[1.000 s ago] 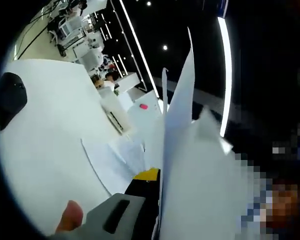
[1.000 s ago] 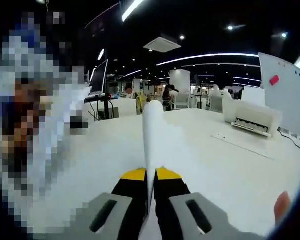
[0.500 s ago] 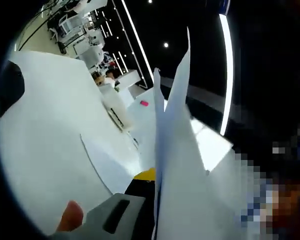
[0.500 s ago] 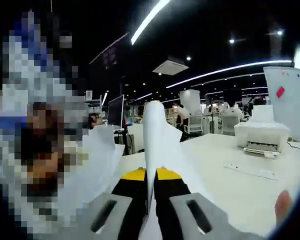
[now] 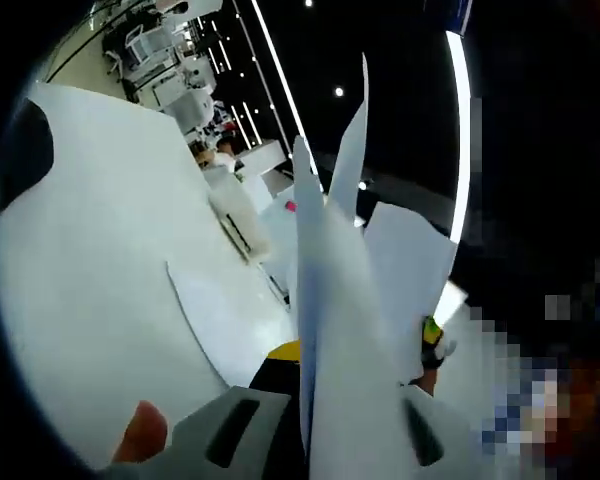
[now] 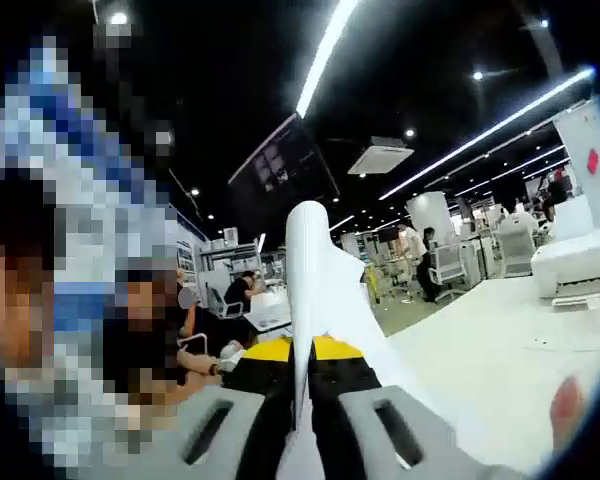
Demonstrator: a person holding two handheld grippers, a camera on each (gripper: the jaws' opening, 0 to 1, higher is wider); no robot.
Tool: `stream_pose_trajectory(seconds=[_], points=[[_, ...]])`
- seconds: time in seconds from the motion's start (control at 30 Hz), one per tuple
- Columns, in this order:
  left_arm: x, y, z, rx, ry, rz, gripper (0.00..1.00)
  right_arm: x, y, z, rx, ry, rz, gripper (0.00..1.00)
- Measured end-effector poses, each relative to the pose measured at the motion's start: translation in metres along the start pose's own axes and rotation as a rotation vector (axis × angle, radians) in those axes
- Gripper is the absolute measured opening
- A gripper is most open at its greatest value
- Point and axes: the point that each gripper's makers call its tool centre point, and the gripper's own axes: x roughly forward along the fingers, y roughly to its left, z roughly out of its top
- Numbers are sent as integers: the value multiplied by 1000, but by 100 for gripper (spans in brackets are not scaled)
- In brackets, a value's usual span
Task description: Organize the stack of printing papers by aligning and flattening the scattered papers on the table
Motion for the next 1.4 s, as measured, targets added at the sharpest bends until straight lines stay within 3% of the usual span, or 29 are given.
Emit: stream_pose_trajectory(seconds=[0.17, 0.27, 0.37, 0.5, 0.63, 0.7, 0.87, 1.0, 1.07, 1.23, 1.3, 1.33, 1.4], points=[[2, 7, 2, -15, 0, 5, 6, 5, 24, 11, 114, -46, 92, 1], [3, 6, 0, -17, 3, 6, 6, 5, 28, 14, 152, -69, 110, 1], [6, 6, -2, -20, 3, 6, 6, 8, 36, 4, 248, -68, 141, 1], [12, 6, -3, -20, 13, 1, 6, 16, 45, -19, 248, -26, 148, 1], [15, 7, -8, -24, 22, 5, 6, 18, 59, -24, 296, -38, 181, 1], [16, 7, -9, -27, 19, 6, 6, 18, 66, -21, 356, -50, 193, 0], [19, 5, -10, -34, 17, -1, 6, 17, 72, -7, 387, -100, 199, 0], [22, 1, -10, -54, 17, -23, 6, 22, 52, -20, 446, -110, 145, 1], [22, -1, -11, -53, 20, -25, 6, 20, 22, -21, 532, -105, 113, 0], [20, -6, -8, -55, 16, -38, 6, 15, -24, -37, 644, -96, 47, 0], [20, -8, -9, -54, 16, -41, 6, 14, -38, -43, 626, -94, 18, 0], [19, -9, -9, -58, 16, -45, 6, 15, -40, -56, 609, -82, -18, 0], [19, -11, -9, -65, 15, -55, 6, 13, -52, -58, 621, -87, -22, 0]])
